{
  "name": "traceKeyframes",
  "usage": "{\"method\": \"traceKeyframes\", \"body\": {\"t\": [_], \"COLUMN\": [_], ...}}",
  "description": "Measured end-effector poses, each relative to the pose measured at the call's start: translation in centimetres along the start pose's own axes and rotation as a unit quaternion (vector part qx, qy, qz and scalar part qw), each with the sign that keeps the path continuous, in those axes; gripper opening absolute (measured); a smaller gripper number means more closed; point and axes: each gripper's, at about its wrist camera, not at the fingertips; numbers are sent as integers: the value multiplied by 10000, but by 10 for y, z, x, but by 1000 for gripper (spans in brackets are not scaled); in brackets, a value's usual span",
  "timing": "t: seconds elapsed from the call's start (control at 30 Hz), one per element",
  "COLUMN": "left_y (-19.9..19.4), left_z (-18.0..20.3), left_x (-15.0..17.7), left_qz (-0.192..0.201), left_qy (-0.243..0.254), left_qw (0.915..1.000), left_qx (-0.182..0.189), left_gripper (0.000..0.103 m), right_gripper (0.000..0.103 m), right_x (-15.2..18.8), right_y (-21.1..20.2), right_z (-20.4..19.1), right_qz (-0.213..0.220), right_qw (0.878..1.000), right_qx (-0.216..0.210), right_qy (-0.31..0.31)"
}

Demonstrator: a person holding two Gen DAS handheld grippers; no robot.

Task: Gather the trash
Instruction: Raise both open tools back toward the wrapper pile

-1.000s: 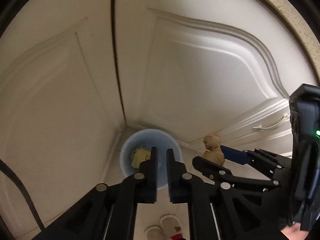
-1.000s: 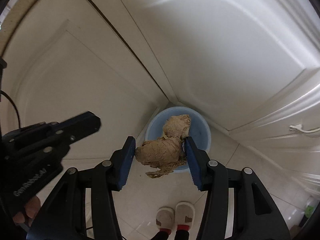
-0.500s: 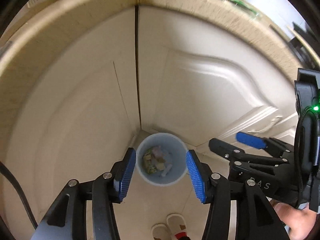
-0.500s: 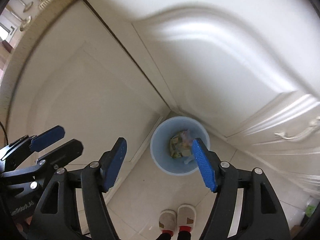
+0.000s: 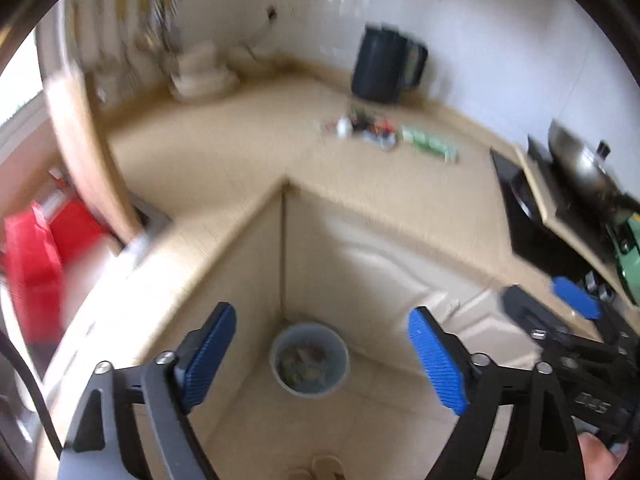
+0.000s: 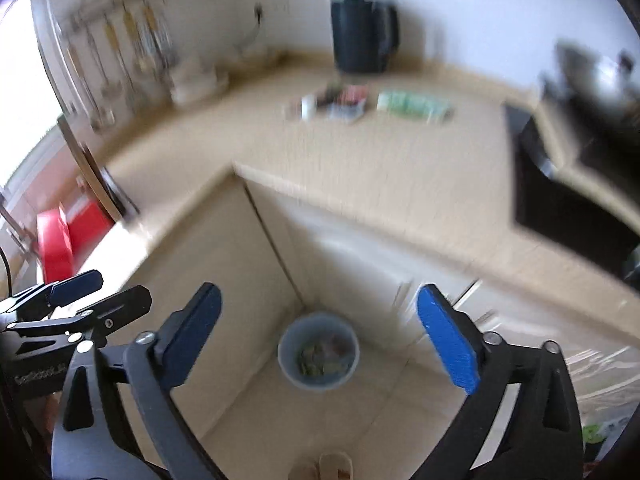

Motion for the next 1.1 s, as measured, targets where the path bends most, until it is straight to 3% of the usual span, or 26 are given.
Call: {"method": "traceKeyframes", "body": {"t": [0.1,0.23,0.4,0.5,0.63,0.67,0.7,0.73,0.8,0.93,1.1], "left_y": [-77,-156,-218,-235,-186,-142,-134,-90,-46,40,165], "left_z": [11,25,39,37,44,39,40,48,56,71,98], "left_x": [-10,-10,-13,-4,-15,-33,-41,-54,-79,-131,-196], "left_qz": [717,1349,1728,1707,1692,1646,1567,1506,1414,1189,742], "left_qy": [91,233,432,421,404,407,407,388,379,379,321], "left_qw": [9973,9906,9840,9844,9848,9855,9868,9878,9892,9921,9962], "left_qx": [-111,-63,35,76,31,31,47,31,-35,-161,-335], "left_gripper": [97,100,102,102,102,102,102,102,102,102,102], "right_gripper": [103,103,103,103,103,103,103,103,103,103,103], "right_x": [-21,-45,-53,-55,-65,-68,-71,-76,-84,-110,-149], "right_y": [-55,-103,-148,-146,-136,-131,-124,-116,-98,-42,60], "right_z": [-7,-18,-20,-15,-2,3,7,10,20,42,78], "right_qz": [533,1034,1490,1548,1601,1604,1584,1565,1522,1303,855], "right_qw": [9981,9933,9862,9849,9836,9837,9839,9842,9851,9889,9952], "right_qx": [303,496,693,759,821,810,823,830,803,717,475], "right_qy": [-85,-162,-198,-149,-91,-68,-49,-38,-7,40,-10]}}
Point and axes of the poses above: each gripper's, at about its wrist camera, not at the fingertips, and y roughly the way its jaws point, z to its right, x to its underside, and after that the axes turned 10 degrees about -y, right-handed
